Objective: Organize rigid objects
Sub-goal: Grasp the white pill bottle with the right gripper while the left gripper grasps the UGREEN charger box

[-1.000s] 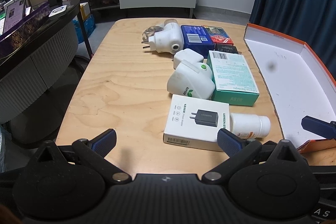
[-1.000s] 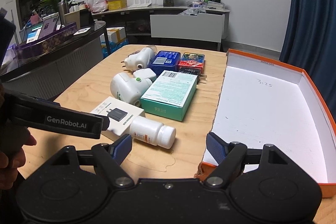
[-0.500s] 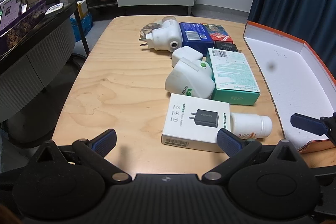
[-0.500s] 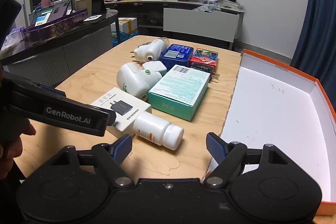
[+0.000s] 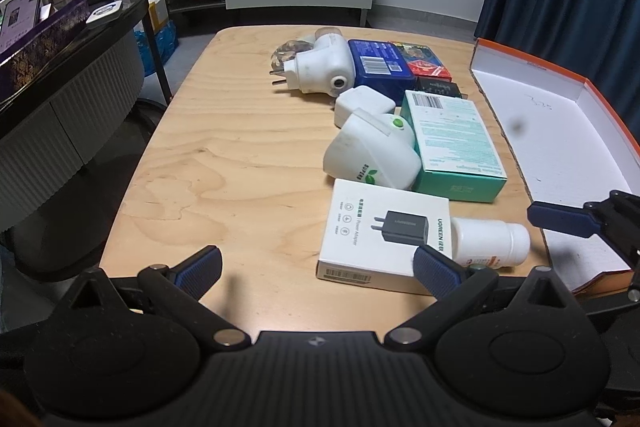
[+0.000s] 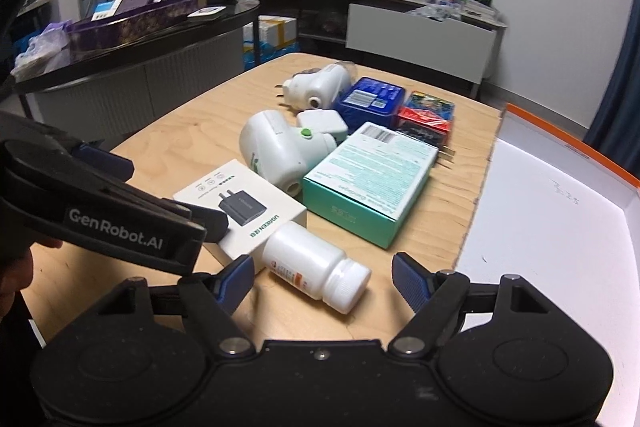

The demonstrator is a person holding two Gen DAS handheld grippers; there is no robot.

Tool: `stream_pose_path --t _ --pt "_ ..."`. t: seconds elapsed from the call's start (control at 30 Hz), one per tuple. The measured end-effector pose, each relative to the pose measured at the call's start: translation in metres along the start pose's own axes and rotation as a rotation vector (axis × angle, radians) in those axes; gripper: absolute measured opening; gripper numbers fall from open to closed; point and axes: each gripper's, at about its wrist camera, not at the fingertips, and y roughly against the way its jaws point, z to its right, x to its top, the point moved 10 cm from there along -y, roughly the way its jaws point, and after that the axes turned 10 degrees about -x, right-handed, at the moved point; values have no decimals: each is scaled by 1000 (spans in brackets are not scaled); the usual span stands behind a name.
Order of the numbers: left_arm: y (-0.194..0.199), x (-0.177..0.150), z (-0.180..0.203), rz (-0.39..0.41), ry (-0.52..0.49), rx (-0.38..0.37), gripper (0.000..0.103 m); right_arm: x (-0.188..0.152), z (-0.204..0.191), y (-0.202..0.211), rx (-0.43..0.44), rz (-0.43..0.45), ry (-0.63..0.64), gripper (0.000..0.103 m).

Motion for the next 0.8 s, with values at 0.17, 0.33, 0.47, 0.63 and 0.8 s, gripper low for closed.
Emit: stream_pose_path --t 0.17,0.33,0.47,0.63,0.8 --pt "-1 2 -4 2 6 0 103 3 -5 -9 36 -16 25 84" --pt "-3 3 -5 3 3 -9 103 3 -6 -15 50 -31 25 75" --pt "-5 4 -2 5 -3 -18 103 2 -3 -13 48 -37 10 74" --pt "-8 6 5 5 -13 -34 103 1 12 -3 -2 -18 -16 74" --pt "-14 9 13 16 -17 -41 103 2 26 8 -43 1 -34 74"
